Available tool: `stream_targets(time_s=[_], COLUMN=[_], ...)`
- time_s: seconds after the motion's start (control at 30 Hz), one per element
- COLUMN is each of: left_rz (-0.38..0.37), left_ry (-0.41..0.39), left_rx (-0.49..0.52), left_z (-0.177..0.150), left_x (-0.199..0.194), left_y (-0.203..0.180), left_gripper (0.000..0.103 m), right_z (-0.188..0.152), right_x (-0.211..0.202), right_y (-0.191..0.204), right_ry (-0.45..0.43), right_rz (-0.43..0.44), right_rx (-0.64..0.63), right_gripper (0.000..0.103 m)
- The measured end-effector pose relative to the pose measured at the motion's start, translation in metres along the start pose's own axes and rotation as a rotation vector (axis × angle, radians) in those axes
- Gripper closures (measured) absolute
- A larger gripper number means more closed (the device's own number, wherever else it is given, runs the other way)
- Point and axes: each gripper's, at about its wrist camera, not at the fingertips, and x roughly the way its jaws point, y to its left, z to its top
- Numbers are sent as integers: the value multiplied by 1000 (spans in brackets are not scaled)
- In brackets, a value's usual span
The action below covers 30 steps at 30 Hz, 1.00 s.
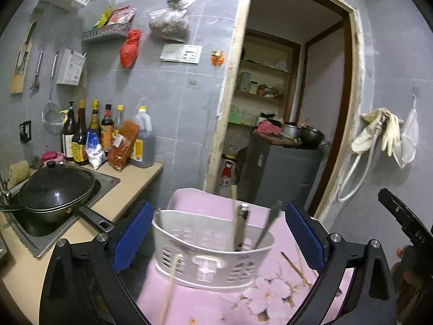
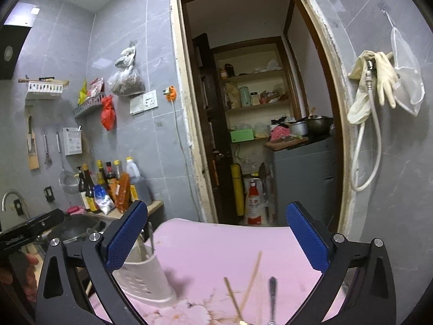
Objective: Organize utensils
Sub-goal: 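Move both open tools back down to the utensil pile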
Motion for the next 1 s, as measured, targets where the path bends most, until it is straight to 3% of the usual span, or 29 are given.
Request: stream_targets(time_s=[0.47,0.67,0.8,0.9,1.0], left_rz=[-43,-49,-59,-55,-49], left_ry=[-8,82,160,248,296], left_rx=[88,100,116,145,165], left_z=[-25,-56,-79,-98,-113], left_x=[10,38,63,84,102], left_y=[-81,-101,-114,-125,-134], left_gripper=[7,7,7,8,14], right_z=[-10,-34,-56,-72,-85], right_x=[-30,-15,8,26,42], right_y=[-49,-70,-86,-98,-107], right_ry=[40,150,268,357,439], right_rz=[-88,-105,-92,-71,-44], right_rx=[-59,-44,-21,6,32], right_gripper=[0,0,0,7,23])
